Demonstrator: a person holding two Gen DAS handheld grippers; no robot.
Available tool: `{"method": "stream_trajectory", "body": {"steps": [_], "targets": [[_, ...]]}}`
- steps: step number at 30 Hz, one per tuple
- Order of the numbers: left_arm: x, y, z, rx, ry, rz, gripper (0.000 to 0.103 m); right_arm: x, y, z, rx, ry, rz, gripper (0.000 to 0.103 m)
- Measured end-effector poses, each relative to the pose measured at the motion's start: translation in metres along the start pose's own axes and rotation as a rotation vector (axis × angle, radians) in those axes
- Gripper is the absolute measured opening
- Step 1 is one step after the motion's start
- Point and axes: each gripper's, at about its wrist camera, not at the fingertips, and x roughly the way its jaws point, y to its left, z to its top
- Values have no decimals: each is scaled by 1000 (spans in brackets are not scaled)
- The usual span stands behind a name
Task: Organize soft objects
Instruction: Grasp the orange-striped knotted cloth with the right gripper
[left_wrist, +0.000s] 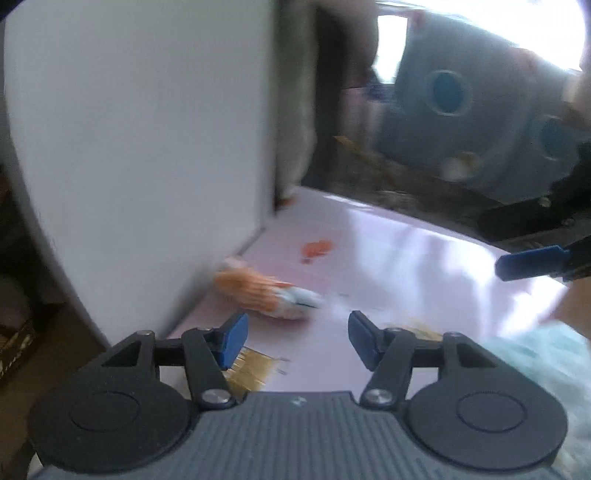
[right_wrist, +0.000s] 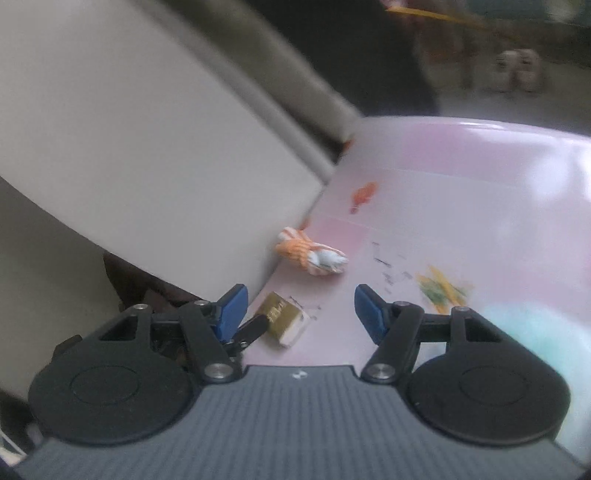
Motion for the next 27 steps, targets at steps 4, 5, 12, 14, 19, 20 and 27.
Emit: {"method": "stream_trajectory", "body": {"steps": [4, 5, 12, 14, 19, 20, 27], "targets": [[44, 17, 13, -87, 35, 16, 57, 88, 5, 37, -32, 86, 28, 62], [52, 21, 15, -102, 40, 18, 55, 111, 4, 45, -24, 108, 37, 60], [101, 42, 14, -174, 176, -97, 55, 223, -16, 68, 13, 200, 47, 55], [111, 46, 14, -197, 196, -99, 55, 240, -22, 67, 16, 225, 24, 55], [123, 45, 14, -196, 233, -108, 49, 251, -33, 57, 78, 281, 62, 54], [125, 46, 15, -195, 234, -115, 45, 250, -34, 56, 83, 284, 62, 53], [105, 32, 13, -135, 209, -145, 32, 225, -41, 40, 172, 319, 71, 44]]}}
